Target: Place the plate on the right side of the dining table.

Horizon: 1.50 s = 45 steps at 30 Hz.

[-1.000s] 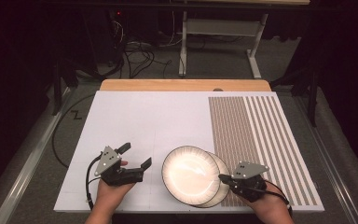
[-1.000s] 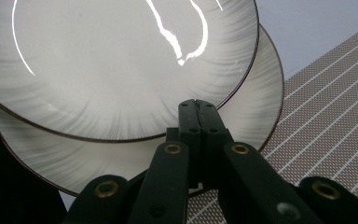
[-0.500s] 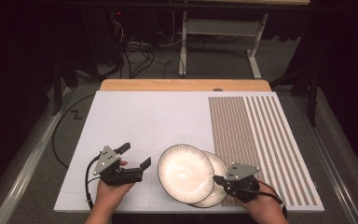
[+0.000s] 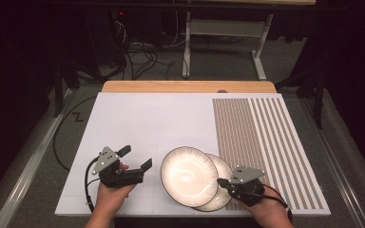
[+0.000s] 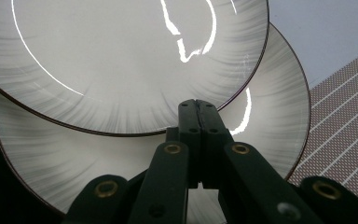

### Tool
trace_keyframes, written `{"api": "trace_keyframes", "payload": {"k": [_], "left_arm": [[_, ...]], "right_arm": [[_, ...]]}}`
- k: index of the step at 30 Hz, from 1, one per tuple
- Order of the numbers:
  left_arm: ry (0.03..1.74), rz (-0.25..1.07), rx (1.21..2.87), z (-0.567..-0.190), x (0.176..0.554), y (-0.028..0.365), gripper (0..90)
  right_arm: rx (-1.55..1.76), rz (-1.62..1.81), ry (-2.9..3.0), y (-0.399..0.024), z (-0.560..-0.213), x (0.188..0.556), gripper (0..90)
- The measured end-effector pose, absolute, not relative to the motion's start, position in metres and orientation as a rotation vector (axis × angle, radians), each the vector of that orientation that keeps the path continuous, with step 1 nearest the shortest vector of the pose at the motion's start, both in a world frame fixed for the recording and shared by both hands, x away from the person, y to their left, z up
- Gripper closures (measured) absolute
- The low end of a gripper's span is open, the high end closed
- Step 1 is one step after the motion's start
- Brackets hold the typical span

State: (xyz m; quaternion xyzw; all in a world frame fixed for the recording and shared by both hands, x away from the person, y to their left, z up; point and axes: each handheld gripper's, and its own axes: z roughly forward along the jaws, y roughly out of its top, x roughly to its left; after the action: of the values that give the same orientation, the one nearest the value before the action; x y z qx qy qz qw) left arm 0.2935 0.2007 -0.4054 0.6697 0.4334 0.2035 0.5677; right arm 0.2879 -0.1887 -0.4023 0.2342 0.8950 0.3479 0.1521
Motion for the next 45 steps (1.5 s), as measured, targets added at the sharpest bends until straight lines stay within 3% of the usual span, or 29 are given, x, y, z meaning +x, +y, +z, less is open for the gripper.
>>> {"api": "trace_keyframes", "payload": {"k": [22,28,35,45], "left_arm": [[1.106,0.202,1.722,-0.399,0.307,0.202,2.6],[1.127,0.124,1.71,-0.399,0.31,0.203,2.2],[1.198,-0.121,1.66,-0.397,0.316,0.202,0.8],[1.237,-0.224,1.652,-0.396,0.317,0.199,0.8]], "right_arm": [[0.673,1.007,2.568,-0.189,-0.403,0.288,90.0],[0.676,1.004,2.566,-0.189,-0.403,0.288,90.0],[0.677,1.005,2.565,-0.189,-0.403,0.288,90.0],[0.677,1.006,2.565,-0.189,-0.402,0.288,90.0]]}}
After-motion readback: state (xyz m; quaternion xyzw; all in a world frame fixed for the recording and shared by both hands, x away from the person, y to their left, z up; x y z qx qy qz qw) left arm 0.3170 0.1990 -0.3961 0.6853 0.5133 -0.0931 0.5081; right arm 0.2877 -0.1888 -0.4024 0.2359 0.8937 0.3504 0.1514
